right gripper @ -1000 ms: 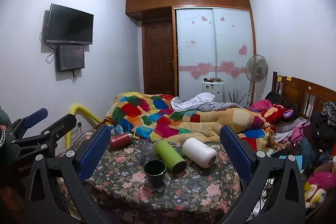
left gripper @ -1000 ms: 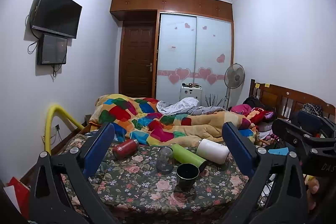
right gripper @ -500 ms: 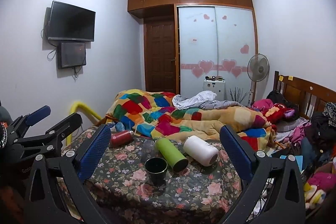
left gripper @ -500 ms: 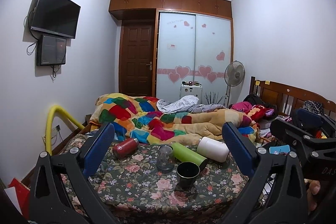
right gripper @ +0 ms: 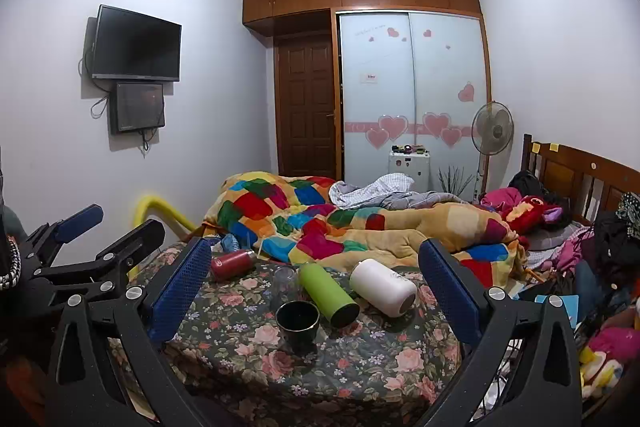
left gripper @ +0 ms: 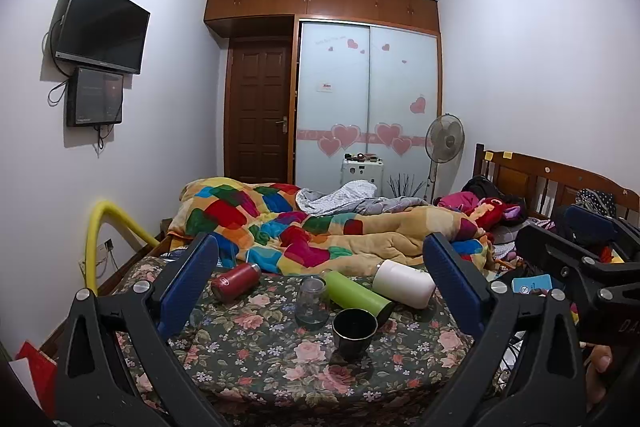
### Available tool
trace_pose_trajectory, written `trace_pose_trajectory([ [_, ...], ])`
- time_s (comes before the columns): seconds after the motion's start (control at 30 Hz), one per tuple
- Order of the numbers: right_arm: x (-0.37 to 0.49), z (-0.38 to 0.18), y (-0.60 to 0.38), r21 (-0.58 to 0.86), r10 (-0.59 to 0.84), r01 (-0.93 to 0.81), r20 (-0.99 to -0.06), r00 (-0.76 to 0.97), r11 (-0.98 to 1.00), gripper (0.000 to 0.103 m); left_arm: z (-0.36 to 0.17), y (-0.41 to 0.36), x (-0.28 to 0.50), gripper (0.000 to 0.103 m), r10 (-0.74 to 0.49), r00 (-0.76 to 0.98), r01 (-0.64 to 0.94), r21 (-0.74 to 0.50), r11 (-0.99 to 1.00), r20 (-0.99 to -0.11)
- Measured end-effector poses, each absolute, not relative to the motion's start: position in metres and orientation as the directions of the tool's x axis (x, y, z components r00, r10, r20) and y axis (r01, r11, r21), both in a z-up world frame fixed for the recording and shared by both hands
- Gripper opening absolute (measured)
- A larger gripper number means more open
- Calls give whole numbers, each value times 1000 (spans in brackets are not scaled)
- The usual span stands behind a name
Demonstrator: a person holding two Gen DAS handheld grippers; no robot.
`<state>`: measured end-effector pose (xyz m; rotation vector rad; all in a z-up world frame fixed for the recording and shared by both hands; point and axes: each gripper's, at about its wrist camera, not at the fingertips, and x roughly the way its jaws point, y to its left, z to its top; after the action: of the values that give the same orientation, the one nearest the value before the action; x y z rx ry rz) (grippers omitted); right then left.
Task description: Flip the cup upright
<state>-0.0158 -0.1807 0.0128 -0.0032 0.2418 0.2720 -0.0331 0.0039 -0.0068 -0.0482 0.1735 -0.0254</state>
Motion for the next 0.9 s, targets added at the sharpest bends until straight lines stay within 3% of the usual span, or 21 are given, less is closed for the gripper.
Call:
trace_pose_trajectory([
  [0.9, -15, 14, -182, 34, 264, -263, -237, 935, 964, 103, -7, 5, -29, 103, -56, 981, 44, -65, 997, -188],
])
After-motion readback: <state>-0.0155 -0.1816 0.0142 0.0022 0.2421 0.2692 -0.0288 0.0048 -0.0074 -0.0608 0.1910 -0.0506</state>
